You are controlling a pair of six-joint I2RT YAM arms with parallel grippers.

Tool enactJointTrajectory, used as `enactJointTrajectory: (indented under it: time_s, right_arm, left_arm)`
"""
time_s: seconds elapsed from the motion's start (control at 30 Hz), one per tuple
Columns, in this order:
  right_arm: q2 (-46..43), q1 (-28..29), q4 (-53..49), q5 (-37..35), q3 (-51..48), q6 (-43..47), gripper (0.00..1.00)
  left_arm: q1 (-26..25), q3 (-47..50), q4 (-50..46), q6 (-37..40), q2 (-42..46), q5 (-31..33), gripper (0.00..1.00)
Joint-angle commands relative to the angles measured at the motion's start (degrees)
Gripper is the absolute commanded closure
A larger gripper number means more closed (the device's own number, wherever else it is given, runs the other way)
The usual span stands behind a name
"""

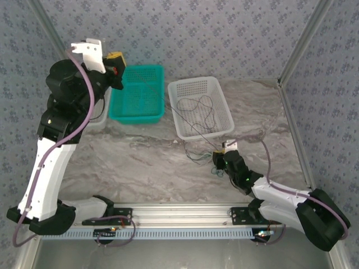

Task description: Untangle the cables

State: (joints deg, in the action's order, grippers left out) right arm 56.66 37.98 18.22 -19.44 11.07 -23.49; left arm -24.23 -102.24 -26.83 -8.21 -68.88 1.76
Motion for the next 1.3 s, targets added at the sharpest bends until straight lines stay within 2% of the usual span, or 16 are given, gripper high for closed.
enactJointTrajectory:
  time_s: [0.0, 0.07, 0.17, 0.23, 0.33, 0.4, 0.53, 0.63, 0.73, 0.8, 0.87, 0.97, 1.03, 1.17, 1.27]
  right_arm:
    - [-2.51, -0.32, -6.86, -3.01, -0.57, -3.59, 0.52]
    - [-5.13, -0.13, -5.44, 3.42, 0.26, -0.06, 0.3]
    - [-11.42, 2.0, -3.23, 12.3, 1.9, 7.78, 0.09]
    - [-15.84, 3.74, -1.0, 15.42, 2.2, 14.58, 0.0]
    - [-18.5, 4.25, 0.66, 20.0, 4.99, 22.95, 0.0]
    - [-15.58, 4.12, 0.53, 21.74, 9.33, 27.4, 0.0]
    - [-2.78, 3.24, 5.31, 22.28, 17.62, 33.81, 0.0]
    - [7.4, 0.89, 12.35, 25.98, 21.01, 33.59, 0.0]
    - [16.56, -1.21, 14.71, 31.33, 24.76, 30.32, 0.07]
    - [21.2, -1.62, 15.66, 31.92, 25.81, 29.34, 0.2]
    - [22.85, -1.59, 17.21, 29.18, 25.61, 27.45, 0.56]
    - [19.62, -1.8, 19.01, 29.24, 24.08, 25.01, 1.0]
    - [15.74, -1.88, 15.63, 33.16, 24.82, 23.44, 1.0]
    - [8.84, -2.66, 5.87, 47.64, 30.63, 17.75, 1.0]
    - [7.41, -2.96, -0.55, 54.06, 37.46, 12.89, 1.0]
  left_arm:
    - [1.53, 3.14, 3.67, -3.37, 3.19, -1.09, 1.0]
    - [1.56, 5.01, 5.37, -4.64, 3.32, -5.85, 1.0]
    - [1.47, 6.55, 7.41, -6.39, 2.28, -14.17, 1.0]
    - [1.46, 7.03, 7.92, -7.48, 1.47, -16.91, 1.0]
    - [1.38, 7.31, 8.32, -8.04, 1.07, -17.7, 1.0]
    - [1.38, 7.32, 8.64, -8.16, 1.03, -17.69, 1.0]
    - [1.38, 7.32, 9.43, -8.34, 1.12, -17.53, 1.0]
    - [1.4, 7.1, 8.97, -8.28, 1.21, -17.04, 1.0]
    - [1.38, 6.79, 8.19, -7.58, 1.54, -16.21, 1.0]
    - [1.38, 6.37, 7.15, -6.69, 1.81, -15.29, 1.0]
    - [1.38, 6.34, 6.21, -5.75, 2.24, -13.86, 1.0]
    - [1.38, 7.03, 4.59, -4.69, 2.53, -10.5, 1.0]
    - [1.38, 7.83, 3.69, -4.29, 1.9, -8.5, 1.0]
    - [1.46, 9.86, 2.29, -4.19, -1.87, -6.17, 1.0]
    - [1.46, 12.2, 3.09, -6.81, -6.15, -8.31, 1.0]
